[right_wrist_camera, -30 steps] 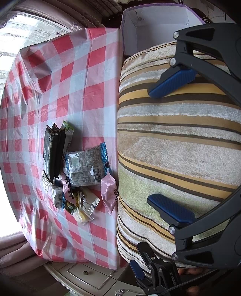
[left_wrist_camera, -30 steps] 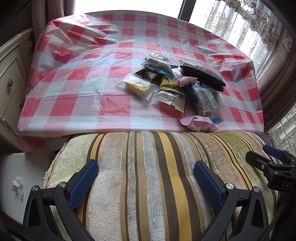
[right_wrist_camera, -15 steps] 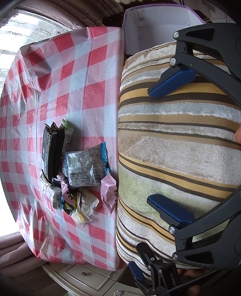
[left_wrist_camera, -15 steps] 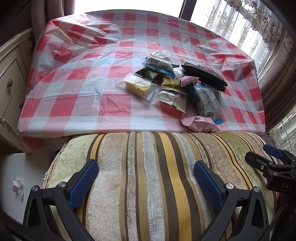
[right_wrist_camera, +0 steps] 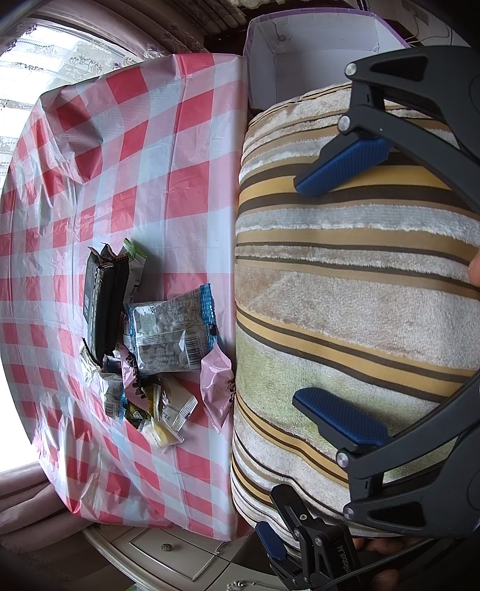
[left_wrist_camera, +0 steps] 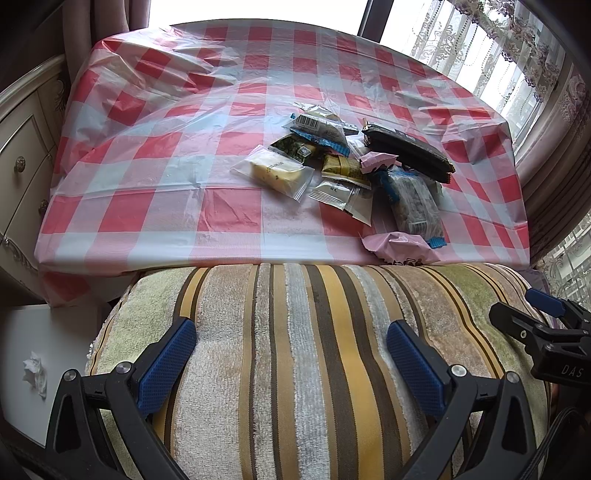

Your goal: Organize snacks

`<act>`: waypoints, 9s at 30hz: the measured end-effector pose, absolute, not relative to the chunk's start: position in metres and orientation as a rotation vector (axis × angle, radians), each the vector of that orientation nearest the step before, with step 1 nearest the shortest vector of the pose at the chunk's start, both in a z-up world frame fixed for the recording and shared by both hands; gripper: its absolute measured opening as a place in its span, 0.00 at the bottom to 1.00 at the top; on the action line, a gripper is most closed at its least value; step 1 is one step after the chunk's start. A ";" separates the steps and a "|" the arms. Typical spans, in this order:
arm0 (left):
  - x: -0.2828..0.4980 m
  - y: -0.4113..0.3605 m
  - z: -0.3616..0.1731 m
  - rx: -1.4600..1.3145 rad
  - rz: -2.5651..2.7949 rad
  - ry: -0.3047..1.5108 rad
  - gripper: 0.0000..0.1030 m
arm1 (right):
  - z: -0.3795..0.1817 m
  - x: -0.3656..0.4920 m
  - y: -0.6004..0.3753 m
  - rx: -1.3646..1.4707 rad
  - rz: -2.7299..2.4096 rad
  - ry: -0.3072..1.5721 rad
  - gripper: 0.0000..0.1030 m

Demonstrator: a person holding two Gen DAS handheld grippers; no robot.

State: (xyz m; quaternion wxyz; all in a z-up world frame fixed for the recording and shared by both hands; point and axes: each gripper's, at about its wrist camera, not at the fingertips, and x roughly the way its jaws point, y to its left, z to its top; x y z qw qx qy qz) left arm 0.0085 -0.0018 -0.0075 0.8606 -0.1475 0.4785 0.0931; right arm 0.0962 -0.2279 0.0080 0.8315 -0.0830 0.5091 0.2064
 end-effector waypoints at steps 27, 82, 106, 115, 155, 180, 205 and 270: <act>0.009 -0.001 -0.007 -0.312 0.199 1.002 1.00 | 0.006 0.098 -0.228 -0.182 0.450 1.098 1.00; 0.241 0.031 -0.019 -0.180 0.175 1.019 0.69 | -0.011 0.318 -0.124 -0.449 0.997 1.002 0.64; 0.210 0.016 0.032 -0.191 0.210 0.862 0.64 | 0.020 0.289 -0.220 -0.099 0.814 0.940 0.52; 0.209 -0.056 0.055 -0.142 0.052 0.836 0.64 | 0.017 0.262 -0.308 0.029 0.675 0.954 0.52; 0.216 -0.393 -0.014 0.277 -0.618 1.193 0.78 | -0.090 0.189 -0.524 0.179 0.154 1.225 0.67; 0.186 -0.225 0.061 -0.041 -0.288 0.772 0.81 | 0.018 0.209 -0.421 0.037 0.265 0.935 0.67; 0.161 0.020 0.024 -0.192 0.132 0.827 0.75 | 0.015 0.278 -0.236 -0.314 0.612 0.919 0.78; 0.211 0.026 0.007 -0.186 0.106 0.888 0.37 | -0.006 0.351 -0.209 -0.173 0.561 0.926 0.54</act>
